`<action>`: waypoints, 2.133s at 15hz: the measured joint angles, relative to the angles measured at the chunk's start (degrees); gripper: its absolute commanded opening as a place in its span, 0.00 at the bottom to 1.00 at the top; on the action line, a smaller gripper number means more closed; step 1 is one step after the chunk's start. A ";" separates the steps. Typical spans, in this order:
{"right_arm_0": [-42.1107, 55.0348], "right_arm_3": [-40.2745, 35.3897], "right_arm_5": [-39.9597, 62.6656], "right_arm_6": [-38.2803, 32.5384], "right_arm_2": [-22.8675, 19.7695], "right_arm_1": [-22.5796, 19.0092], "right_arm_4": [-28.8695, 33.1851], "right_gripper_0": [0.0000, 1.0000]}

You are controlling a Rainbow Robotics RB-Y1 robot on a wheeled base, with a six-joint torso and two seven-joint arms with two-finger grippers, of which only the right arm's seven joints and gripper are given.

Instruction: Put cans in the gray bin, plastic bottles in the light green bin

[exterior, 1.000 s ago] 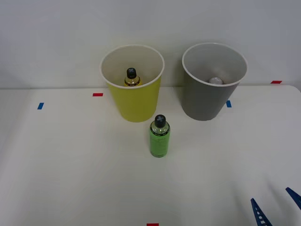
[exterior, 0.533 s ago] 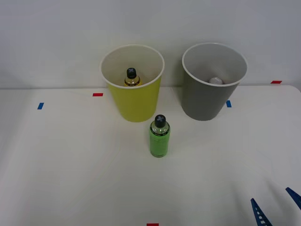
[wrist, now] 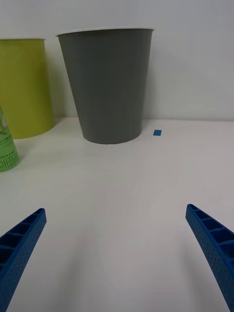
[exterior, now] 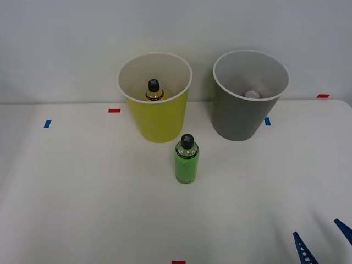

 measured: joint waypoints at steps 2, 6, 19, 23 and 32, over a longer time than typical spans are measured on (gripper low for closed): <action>0.00 0.00 0.00 0.00 0.00 0.00 0.00 1.00; 0.00 0.00 0.00 0.00 0.00 0.00 0.00 1.00; -1.65 0.65 -2.29 5.79 14.41 -11.95 -14.64 1.00; -4.38 0.68 -1.97 22.95 24.29 -14.97 -26.64 1.00; -15.92 0.68 0.44 37.64 42.29 -22.86 -46.02 1.00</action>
